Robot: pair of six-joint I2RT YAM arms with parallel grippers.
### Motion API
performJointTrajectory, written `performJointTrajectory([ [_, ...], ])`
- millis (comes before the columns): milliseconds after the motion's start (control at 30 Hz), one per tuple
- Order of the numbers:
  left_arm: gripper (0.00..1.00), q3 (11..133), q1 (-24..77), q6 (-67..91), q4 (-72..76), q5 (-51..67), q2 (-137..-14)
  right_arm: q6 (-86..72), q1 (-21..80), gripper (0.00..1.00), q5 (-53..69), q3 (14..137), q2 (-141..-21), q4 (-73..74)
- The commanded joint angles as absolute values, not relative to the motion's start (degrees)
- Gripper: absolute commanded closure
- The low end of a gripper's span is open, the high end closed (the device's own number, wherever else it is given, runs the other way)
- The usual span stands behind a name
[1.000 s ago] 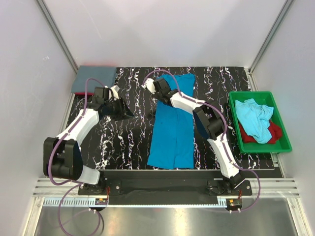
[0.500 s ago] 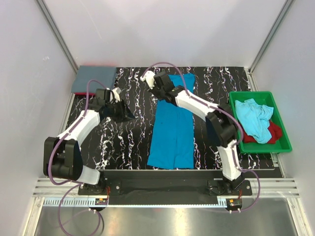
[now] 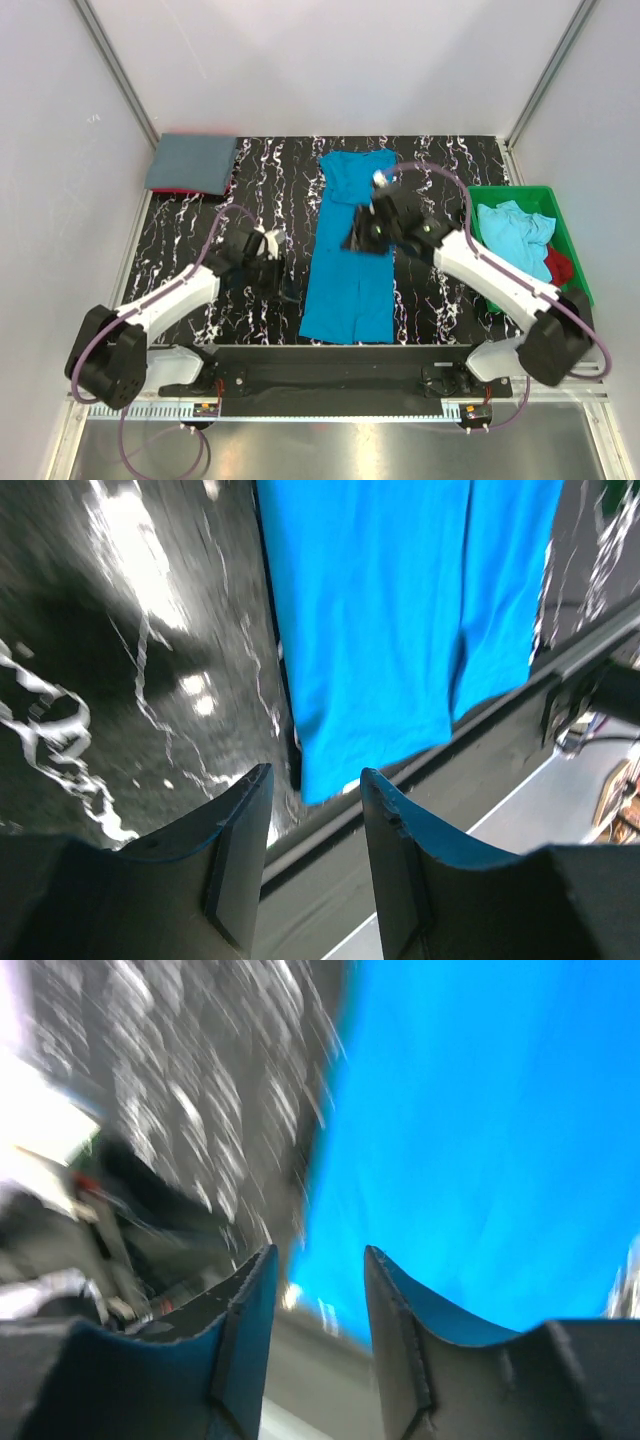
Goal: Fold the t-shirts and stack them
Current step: Fold the tshirt
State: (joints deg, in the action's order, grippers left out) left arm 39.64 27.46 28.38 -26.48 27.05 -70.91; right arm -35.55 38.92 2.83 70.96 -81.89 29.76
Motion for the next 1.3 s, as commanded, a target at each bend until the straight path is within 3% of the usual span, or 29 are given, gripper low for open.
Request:
performJointTrajectory([
  [0, 0.55, 36.40, 32.42, 31.72, -23.47, 25.67, -67.51, -53.51, 39.37, 0.52, 13.45, 58.89, -75.06, 37.79],
  [267, 0.52, 26.64, 38.67, 39.01, -15.04, 23.47, -65.13, -58.79, 39.81, 0.49, 14.41, 41.58, -58.10, 46.13],
  [533, 0.51, 25.93, 44.47, 41.31, -12.75, 18.90, -68.64, -61.26, 39.81, 0.33, 12.03, 35.16, -51.85, 48.45],
  [967, 0.59, 24.87, 45.00, 44.82, -8.26, 18.54, -71.45, -59.59, 39.81, 0.47, 6.94, 29.62, -57.65, 38.50],
  [1267, 0.76, 24.26, 46.23, 47.99, -6.94, 18.90, -69.96, -60.64, 39.73, 0.50, 7.47, 25.84, -57.57, 35.95],
])
